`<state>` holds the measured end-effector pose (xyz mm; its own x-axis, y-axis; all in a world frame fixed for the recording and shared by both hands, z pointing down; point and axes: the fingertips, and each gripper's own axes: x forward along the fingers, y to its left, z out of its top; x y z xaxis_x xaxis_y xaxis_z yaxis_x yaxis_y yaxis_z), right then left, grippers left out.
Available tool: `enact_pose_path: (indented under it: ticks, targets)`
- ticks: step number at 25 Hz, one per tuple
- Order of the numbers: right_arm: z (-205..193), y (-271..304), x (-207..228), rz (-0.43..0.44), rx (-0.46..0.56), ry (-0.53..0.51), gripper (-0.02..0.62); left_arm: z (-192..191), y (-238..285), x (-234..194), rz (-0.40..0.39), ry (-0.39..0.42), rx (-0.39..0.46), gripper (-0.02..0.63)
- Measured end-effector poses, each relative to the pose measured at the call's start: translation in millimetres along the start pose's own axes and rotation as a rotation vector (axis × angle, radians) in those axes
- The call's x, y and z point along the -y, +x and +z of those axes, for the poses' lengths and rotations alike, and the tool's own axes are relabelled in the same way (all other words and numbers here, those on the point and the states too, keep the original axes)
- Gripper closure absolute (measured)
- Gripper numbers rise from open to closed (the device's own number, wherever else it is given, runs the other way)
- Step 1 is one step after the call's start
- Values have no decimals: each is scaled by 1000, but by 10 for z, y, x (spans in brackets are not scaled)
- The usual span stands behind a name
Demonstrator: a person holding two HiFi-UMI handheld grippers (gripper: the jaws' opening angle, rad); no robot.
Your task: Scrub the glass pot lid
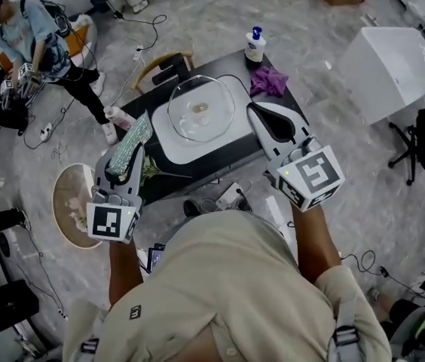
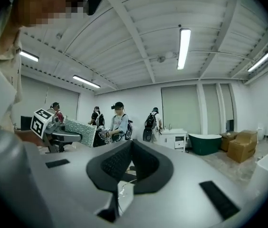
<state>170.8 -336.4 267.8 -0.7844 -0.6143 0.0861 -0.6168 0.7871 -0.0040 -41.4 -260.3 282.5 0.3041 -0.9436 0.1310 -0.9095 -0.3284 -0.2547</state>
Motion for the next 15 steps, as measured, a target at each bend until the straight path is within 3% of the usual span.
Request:
enact_pose_path:
  ticks: [15]
  targets:
    - [-44, -87, 122, -2, -24, -20, 572, 13, 135, 174, -52, 5, -18, 514]
